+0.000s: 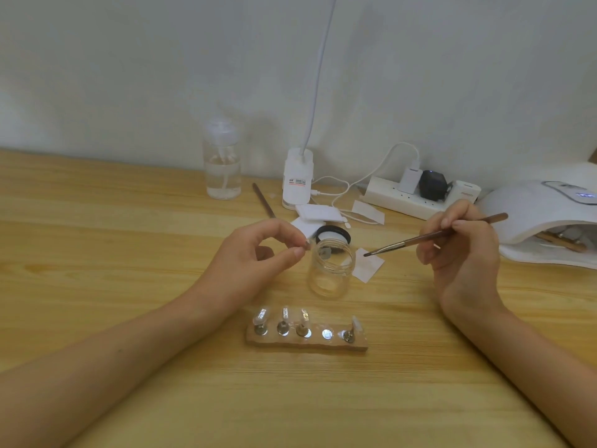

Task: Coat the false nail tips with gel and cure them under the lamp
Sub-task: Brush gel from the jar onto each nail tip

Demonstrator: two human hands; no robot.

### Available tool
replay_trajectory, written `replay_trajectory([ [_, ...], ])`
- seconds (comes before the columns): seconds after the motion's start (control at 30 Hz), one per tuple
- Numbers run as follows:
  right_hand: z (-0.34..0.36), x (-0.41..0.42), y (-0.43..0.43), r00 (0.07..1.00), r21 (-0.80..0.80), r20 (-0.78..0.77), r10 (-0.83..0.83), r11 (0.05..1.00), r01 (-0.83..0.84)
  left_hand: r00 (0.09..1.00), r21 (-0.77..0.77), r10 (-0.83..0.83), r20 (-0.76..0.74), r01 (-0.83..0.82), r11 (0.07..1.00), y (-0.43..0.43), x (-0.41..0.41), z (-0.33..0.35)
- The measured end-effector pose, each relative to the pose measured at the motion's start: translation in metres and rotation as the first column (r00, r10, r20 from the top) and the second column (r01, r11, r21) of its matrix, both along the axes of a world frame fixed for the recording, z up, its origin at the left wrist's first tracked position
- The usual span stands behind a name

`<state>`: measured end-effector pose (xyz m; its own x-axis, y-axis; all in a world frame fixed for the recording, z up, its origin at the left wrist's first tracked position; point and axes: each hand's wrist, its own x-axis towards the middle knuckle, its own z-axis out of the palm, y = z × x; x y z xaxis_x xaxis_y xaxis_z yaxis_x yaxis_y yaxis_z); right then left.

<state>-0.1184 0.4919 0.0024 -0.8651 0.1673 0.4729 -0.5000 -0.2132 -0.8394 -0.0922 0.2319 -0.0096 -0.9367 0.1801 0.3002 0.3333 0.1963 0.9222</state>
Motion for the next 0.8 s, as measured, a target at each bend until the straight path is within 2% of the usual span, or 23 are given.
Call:
replay_trajectory([
  [0.2, -0.003, -0.003, 0.000, 0.997, -0.075, 0.077, 0.018, 0.997, -0.012, 0.999, 0.227, 0.040, 0.014, -0.042, 0.973, -0.004, 0.000, 0.003],
  [0.33, -0.003, -0.003, -0.002, 0.994, -0.077, 0.113, -0.006, 0.997, 0.014, 0.999, 0.281, 0.000, 0.042, -0.011, 0.960, -0.007, -0.001, 0.004],
  [0.43, -0.001, -0.003, -0.002, 0.989, -0.092, 0.142, -0.037, 0.994, 0.051, 0.996, 0.279, -0.085, -0.007, 0.084, 0.957, -0.007, 0.002, 0.007],
  [0.57, -0.001, -0.003, -0.002, 0.987, -0.097, 0.154, -0.048, 0.993, 0.063, 0.974, 0.168, -0.217, -0.057, 0.224, 0.960, -0.002, 0.017, 0.017],
  [0.67, -0.003, -0.003, -0.003, 0.990, -0.079, 0.137, -0.040, 0.996, 0.052, 0.962, -0.052, -0.255, -0.093, 0.251, 0.967, 0.004, 0.029, 0.021],
  [0.8, -0.003, -0.004, -0.003, 0.989, -0.052, 0.139, -0.042, 0.997, 0.050, 0.944, -0.287, -0.290, -0.157, 0.237, 0.928, 0.014, 0.041, 0.021],
])
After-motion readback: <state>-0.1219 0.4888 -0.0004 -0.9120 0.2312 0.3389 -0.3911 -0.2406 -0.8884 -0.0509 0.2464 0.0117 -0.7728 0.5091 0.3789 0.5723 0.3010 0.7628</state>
